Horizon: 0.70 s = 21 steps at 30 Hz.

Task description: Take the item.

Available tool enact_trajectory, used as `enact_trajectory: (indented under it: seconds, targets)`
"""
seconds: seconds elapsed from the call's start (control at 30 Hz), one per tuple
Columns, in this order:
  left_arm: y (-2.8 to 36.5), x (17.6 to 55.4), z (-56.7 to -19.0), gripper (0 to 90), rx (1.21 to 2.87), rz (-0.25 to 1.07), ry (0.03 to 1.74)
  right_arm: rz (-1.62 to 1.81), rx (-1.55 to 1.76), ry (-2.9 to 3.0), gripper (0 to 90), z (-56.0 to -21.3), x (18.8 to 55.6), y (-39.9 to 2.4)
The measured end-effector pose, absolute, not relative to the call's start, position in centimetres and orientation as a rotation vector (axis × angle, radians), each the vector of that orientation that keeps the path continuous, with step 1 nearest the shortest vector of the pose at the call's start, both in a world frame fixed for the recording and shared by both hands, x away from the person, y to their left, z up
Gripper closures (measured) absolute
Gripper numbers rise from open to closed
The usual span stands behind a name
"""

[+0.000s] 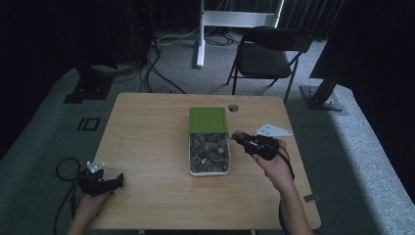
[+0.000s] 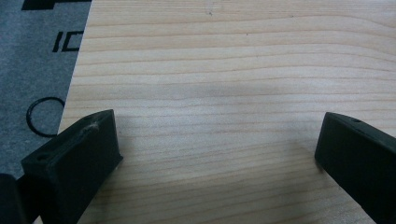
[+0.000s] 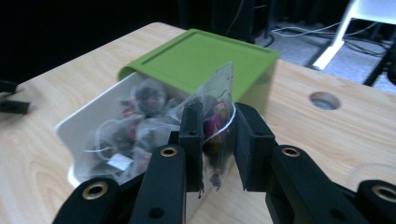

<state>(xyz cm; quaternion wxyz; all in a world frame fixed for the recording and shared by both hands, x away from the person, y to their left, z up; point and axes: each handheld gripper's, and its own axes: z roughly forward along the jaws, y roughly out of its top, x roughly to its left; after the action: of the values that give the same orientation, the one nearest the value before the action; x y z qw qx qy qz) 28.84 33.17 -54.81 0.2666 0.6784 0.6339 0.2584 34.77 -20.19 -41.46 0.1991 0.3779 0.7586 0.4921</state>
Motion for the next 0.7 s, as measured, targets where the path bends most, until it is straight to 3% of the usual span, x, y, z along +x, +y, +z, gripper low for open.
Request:
enact_trajectory:
  seconds: [0.7]
  targets:
    - [33.2,28.8,-54.8,0.3,1.831,0.697,1.712,1.27,1.213,1.944,75.0,-41.7,36.8,-26.3]
